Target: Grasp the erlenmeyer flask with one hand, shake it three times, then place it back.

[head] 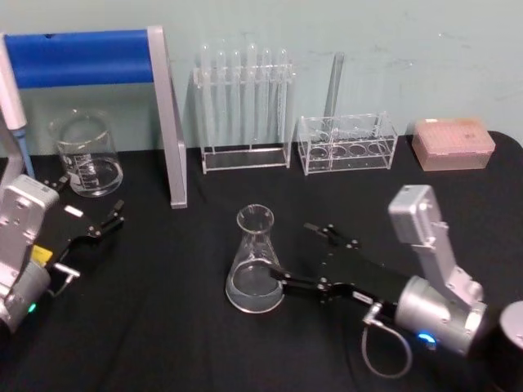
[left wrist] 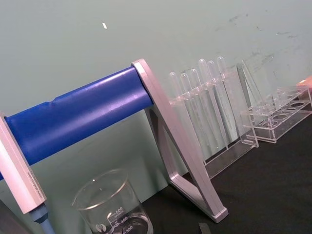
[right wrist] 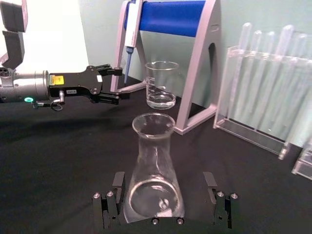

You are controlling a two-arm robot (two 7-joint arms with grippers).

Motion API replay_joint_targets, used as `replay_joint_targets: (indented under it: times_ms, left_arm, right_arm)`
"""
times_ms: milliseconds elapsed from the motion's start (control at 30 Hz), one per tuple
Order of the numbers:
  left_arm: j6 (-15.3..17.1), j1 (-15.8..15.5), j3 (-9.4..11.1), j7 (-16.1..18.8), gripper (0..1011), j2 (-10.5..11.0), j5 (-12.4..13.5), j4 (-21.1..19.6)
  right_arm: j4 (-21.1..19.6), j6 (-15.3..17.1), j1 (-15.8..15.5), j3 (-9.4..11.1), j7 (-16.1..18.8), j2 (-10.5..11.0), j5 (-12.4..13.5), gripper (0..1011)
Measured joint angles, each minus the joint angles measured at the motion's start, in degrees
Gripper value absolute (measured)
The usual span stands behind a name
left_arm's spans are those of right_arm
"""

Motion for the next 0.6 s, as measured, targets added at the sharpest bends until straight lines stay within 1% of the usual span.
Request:
replay_joint_targets:
  times_ms: [33,67,133,167,200,233,300,333,400,500,533,567,600]
  left_arm:
    - [0.0,0.0,0.0,0.0,1001,0.0,0.0,0.0]
    - [0.0,0.0,0.0,0.0,1001,0.0,0.0,0.0]
    - [0.0,0.0,0.0,0.0,1001,0.0,0.0,0.0]
    - [0.0,0.0,0.0,0.0,1001,0.0,0.0,0.0]
    - [0.0,0.0,0.0,0.0,1001,0.0,0.0,0.0]
    - [0.0,0.0,0.0,0.0,1001,0.0,0.0,0.0]
    - [0.0,0.0,0.0,0.0,1001,0.0,0.0,0.0]
    - [0.0,0.0,0.0,0.0,1001,0.0,0.0,0.0]
    - [0.0,0.0,0.0,0.0,1001,0.0,0.0,0.0]
    - [0.0,0.0,0.0,0.0,1001,0.0,0.0,0.0]
    - [0.0,0.0,0.0,0.0,1001,0.0,0.0,0.0]
    - [0.0,0.0,0.0,0.0,1001,0.0,0.0,0.0]
    - [0.0,0.0,0.0,0.0,1001,0.0,0.0,0.0]
  right_arm:
    - [-0.45,-0.03,-0.37,0.33,0.04,0.5,0.21,1000]
    - [-1.26,-0.16,-1.11,0.96,0.12,1.51,0.58,1000]
    - [-2.0,-0.28,-1.78,1.54,0.14,2.32,0.97,1000]
    - [-2.57,-0.4,-2.41,2.23,-0.03,3.02,1.28,1000]
    - [-2.57,-0.4,-2.41,2.23,-0.03,3.02,1.28,1000]
    - [-2.96,-0.52,-2.9,2.95,-0.59,3.49,1.45,1000]
    - [-3.17,-0.6,-3.29,3.66,-1.39,3.72,1.5,1000]
    - [-3.23,-0.66,-3.59,4.41,-2.57,3.73,1.49,1000]
    - [-3.12,-0.89,-3.74,5.56,-4.63,3.31,1.12,1000]
    - [-2.46,-1.29,-3.68,6.59,-7.17,2.23,0.08,1000]
    - [-1.8,-1.77,-3.39,7.29,-8.97,1.23,-0.9,1000]
    - [-1.44,-2.07,-3.22,7.55,-9.98,0.73,-1.48,1000]
    - [-0.61,-2.71,-2.82,7.95,-11.91,-0.36,-2.84,1000]
